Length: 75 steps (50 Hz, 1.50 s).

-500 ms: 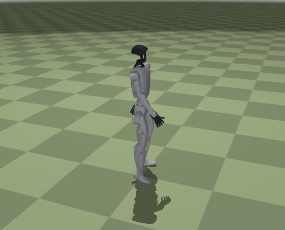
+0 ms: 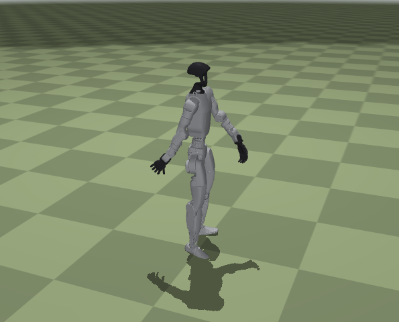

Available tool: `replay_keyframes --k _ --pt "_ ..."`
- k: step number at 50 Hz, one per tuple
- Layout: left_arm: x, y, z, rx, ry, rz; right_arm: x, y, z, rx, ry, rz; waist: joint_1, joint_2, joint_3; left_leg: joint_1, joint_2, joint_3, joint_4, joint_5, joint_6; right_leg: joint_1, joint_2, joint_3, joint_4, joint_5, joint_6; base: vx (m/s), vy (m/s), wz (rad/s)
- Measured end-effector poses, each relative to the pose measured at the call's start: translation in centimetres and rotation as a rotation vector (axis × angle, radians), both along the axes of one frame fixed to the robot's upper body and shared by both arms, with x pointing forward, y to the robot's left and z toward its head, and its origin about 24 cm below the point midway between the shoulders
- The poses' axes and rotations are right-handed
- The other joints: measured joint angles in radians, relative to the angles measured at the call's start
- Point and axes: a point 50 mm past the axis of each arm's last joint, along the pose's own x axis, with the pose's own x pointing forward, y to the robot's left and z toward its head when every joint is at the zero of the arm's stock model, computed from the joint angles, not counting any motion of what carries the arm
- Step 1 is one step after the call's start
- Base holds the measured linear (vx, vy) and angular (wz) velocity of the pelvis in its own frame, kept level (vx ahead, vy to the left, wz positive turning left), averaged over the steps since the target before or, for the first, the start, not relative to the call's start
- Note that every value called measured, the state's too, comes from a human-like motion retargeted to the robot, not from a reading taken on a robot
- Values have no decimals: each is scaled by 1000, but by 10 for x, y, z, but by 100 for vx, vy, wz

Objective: In place motions

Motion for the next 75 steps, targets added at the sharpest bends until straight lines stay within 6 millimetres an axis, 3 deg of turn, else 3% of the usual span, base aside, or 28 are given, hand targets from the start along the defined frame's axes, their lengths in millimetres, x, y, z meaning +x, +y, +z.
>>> replay_keyframes --k 3,5,8,11,15,18,20,22,24,28,30,33,36,40,44,47,50,53,55,59,63,68,72,75 --pt "-98 -5 -46 -188 485 66 65 6 -25 102 -155 105 -2 1 -12 13 -3 4 -9 -1 1 -1 2 -1 -2 2 -4 2 1 0" --pt "-170 -2 -58 -288 791 211 118 16 -39 191 -283 188 -3 1 -19 25 -4 13 -15 -4 -2 -4 3 5 -1 4 -8 2 -2 -12" --pt "-271 2 -59 -317 1127 597 212 45 -47 333 -540 340 -5 3 -17 48 3 42 -24 -9 -7 -14 8 31 9 5 -13 6 -5 -43" --pt "-359 -3 -44 -272 1314 999 299 85 -35 479 -820 488 -9 5 -13 66 12 76 -33 -14 -13 -29 17 61 18 8 -16 6 -5 -50" --pt "-445 -7 -11 -259 1424 1257 383 134 5 634 -1139 645 -15 10 -16 76 22 99 -41 -19 -19 -45 29 82 24 11 -18 3 -2 -22" --pt "-487 -6 17 -220 1548 1269 420 154 36 706 -1312 743 -13 7 -11 79 26 98 -41 -19 -21 -45 32 85 25 10 -19 0 0 0" --pt "-504 -5 31 -179 1616 1279 434 159 51 723 -1381 822 -16 4 -6 81 26 91 -40 -19 -21 -38 32 82 24 8 -19 0 -2 10" --pt "-507 -4 33 -156 1630 1293 437 159 56 714 -1406 919 -20 -1 -5 79 24 82 -39 -17 -21 -33 31 75 23 6 -20 0 -3 23" --pt "-497 -3 24 -157 1583 1298 431 152 49 670 -1390 1007 -24 -4 -8 74 22 72 -38 -15 -19 -29 28 67 22 3 -20 2 -1 22" --pt "-444 -3 -13 -262 1402 1246 390 120 9 527 -1202 1058 -28 -6 -19 65 16 57 -33 -14 -17 -21 23 45 16 1 -19 1 1 15" --pt "-402 -2 -33 -328 1291 1176 350 96 -17 450 -1031 1002 -23 -10 -20 64 13 51 -31 -13 -15 -14 20 35 13 0 -19 0 0 0" --pt "-326 0 -57 -381 1107 1008 266 57 -46 325 -678 816 -16 -16 -21 60 11 39 -26 -12 -13 -3 16 23 10 -2 -16 -2 0 12" --pt "-244 0 -66 -413 909 778 173 21 -42 229 -258 578 -11 -22 -22 55 9 28 -22 -12 -10 4 13 12 8 -2 -13 -1 0 6" --pt "-137 -6 -54 -432 617 421 75 -4 -16 159 100 301 -2 -22 -25 43 8 29 -16 -15 -5 0 10 12 2 3 -6 0 0 0" --pt "-52 0 -27 -266 305 83 19 -12 0 117 130 184 -5 -19 -27 44 5 39 -13 -19 -5 1 9 22 -3 6 1 0 0 0" --pt "-9 10 -3 -108 99 -80 -6 -16 12 56 148 126 -9 -12 -25 49 2 45 -12 -21 -3 3 8 29 -1 4 4 0 0 0" --pt "10 12 11 -28 -27 -136 -23 -18 22 -20 211 62 -10 -4 -28 55 2 49 -12 -22 -2 5 9 33 1 2 6 0 0 0" --pt "3 5 5 -45 -24 -130 -24 -15 24 -61 248 6 -3 4 -34 55 1 48 -13 -24 -1 8 10 31 0 0 6 1 6 2" --pt "-15 -2 -7 -90 48 -113 -14 -9 17 -57 224 -8 2 8 -39 53 0 42 -13 -24 1 10 10 25 0 -2 6 2 6 15" --pt "-81 -9 -41 -180 313 -14 38 5 -10 40 72 49 10 12 -52 41 -4 23 -11 -22 4 10 6 6 0 -9 3 1 5 25" --pt "-179 -3 -64 -214 694 219 118 15 -33 159 -117 223 10 13 -58 40 -9 6 -12 -21 3 13 0 -12 2 -11 0 1 2 20" --pt "-306 7 -60 -243 1114 686 250 48 -41 323 -474 511 10 17 -30 71 -6 22 -21 -22 0 21 4 2 11 -10 -8 1 0 -4" --pt "-384 9 -40 -263 1267 963 343 97 -19 493 -844 664 -12 26 -15 81 -1 32 -27 -23 -3 17 9 12 14 -6 -10 0 0 0" --pt "-432 11 -19 -241 1385 1030 389 129 9 589 -1090 723 -24 30 -20 76 1 34 -29 -23 -4 9 12 14 13 -4 -11 0 0 0"
